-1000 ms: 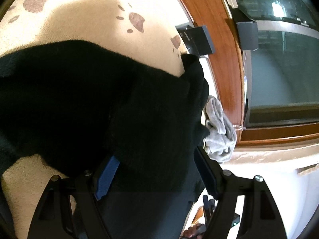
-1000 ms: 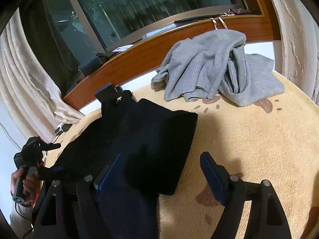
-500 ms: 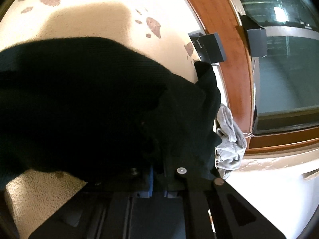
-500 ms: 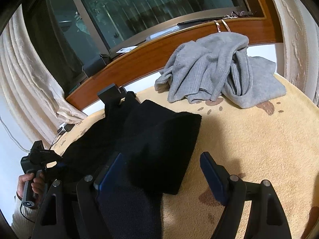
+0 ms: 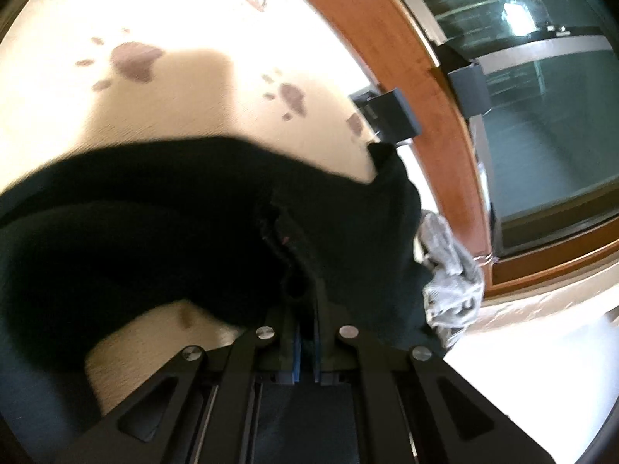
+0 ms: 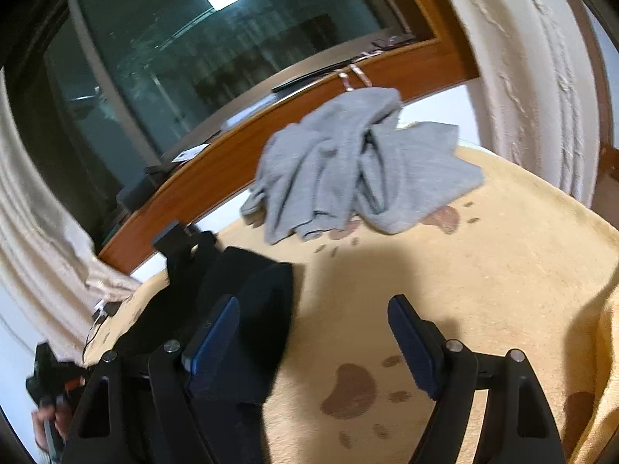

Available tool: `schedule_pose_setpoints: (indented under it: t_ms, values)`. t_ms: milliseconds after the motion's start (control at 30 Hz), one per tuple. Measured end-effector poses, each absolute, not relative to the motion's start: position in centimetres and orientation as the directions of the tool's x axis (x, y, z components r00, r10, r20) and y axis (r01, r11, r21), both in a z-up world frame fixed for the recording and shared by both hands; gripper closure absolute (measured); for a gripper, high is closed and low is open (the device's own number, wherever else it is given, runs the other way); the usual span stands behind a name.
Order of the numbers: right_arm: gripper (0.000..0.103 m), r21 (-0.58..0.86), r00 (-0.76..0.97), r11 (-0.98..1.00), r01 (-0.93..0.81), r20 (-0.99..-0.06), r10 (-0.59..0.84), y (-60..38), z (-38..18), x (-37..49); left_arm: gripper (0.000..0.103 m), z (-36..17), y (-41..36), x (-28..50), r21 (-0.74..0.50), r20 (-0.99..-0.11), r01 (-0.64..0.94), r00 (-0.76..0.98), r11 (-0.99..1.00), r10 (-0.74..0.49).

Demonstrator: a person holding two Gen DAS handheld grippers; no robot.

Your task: Fold clothes

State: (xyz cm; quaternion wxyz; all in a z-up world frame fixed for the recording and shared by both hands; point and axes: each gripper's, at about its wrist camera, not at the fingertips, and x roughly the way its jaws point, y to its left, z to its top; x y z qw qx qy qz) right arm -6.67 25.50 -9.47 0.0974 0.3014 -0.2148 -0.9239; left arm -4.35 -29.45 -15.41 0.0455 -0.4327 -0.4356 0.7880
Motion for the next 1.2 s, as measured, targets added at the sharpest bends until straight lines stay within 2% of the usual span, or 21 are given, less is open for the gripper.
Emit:
schedule_pose_setpoints:
  t_ms: [200, 300, 367, 433, 533, 667, 767, 867, 967, 1033, 1100, 1200]
  values:
    - [0.022, 0.355, -0.799, -0.934, 0.029, -0.554, -0.235, 24.6, -9.5, -6.7, 0.097, -16.1, -28.4, -4.4, -0.660, -0.684, 0.260, -0.597, -0.705, 0.420]
    - [0.022, 0.252, -0.772, -0.964, 0.082, -0.596, -0.221, 22.6, -9.0, -7.5, 0.093, -15.8, -28.3, -4.8, -0.645, -0.692, 0.239, -0.587, -0.726, 0.421]
    - [0.022, 0.131, -0.750, -0.980, 0.148, -0.631, -0.198, 20.1, -8.7, -8.3, 0.086, -15.5, -28.3, -5.1, -0.641, -0.689, 0.223, -0.588, -0.734, 0.423]
    - [0.022, -0.007, -0.743, -0.979, 0.205, -0.652, -0.151, 17.5, -8.7, -9.3, 0.071, -15.1, -28.3, -5.0, -0.636, -0.678, 0.207, -0.610, -0.744, 0.410]
    - [0.022, -0.192, -0.741, -0.946, 0.260, -0.668, -0.068, 14.2, -9.2, -10.9, 0.057, -14.9, -28.3, -5.1, -0.618, -0.680, 0.196, -0.620, -0.761, 0.392]
    - [0.021, -0.242, -0.662, -0.944, 0.226, -0.749, 0.034, 14.4, -11.6, -14.1, 0.057, -15.1, -28.5, -5.4, -0.615, -0.680, 0.184, -0.615, -0.767, 0.398]
    - [0.013, -0.153, -0.637, -0.969, 0.192, -0.771, -0.005, 16.3, -12.0, -14.5, 0.057, -15.3, -29.0, -5.4, -0.632, -0.669, 0.175, -0.615, -0.755, 0.418]
    - [0.011, -0.204, -0.665, -0.961, 0.189, -0.746, 0.027, 16.2, -12.1, -13.9, 0.057, -15.1, -29.7, -5.4, -0.640, -0.666, 0.182, -0.616, -0.746, 0.421]
    - [0.011, -0.279, -0.699, -0.942, 0.184, -0.711, 0.074, 15.4, -11.6, -13.4, 0.055, -14.0, -30.7, -5.1, -0.618, -0.666, 0.197, -0.646, -0.761, 0.373]
    - [0.011, -0.323, -0.738, -0.930, 0.173, -0.668, 0.095, 15.1, -10.5, -12.9, 0.041, -12.9, -31.6, -4.5, -0.595, -0.664, 0.223, -0.677, -0.772, 0.317]
    - [0.011, -0.318, -0.787, -0.933, 0.169, -0.614, 0.066, 14.9, -8.4, -11.6, 0.033, -11.8, -32.3, -4.0, -0.587, -0.653, 0.242, -0.706, -0.772, 0.275]
    - [0.010, -0.241, -0.820, -0.947, 0.213, -0.571, -0.040, 14.4, -6.0, -10.1, 0.032, -10.4, -32.8, -3.6, -0.603, -0.621, 0.239, -0.740, -0.761, 0.259]
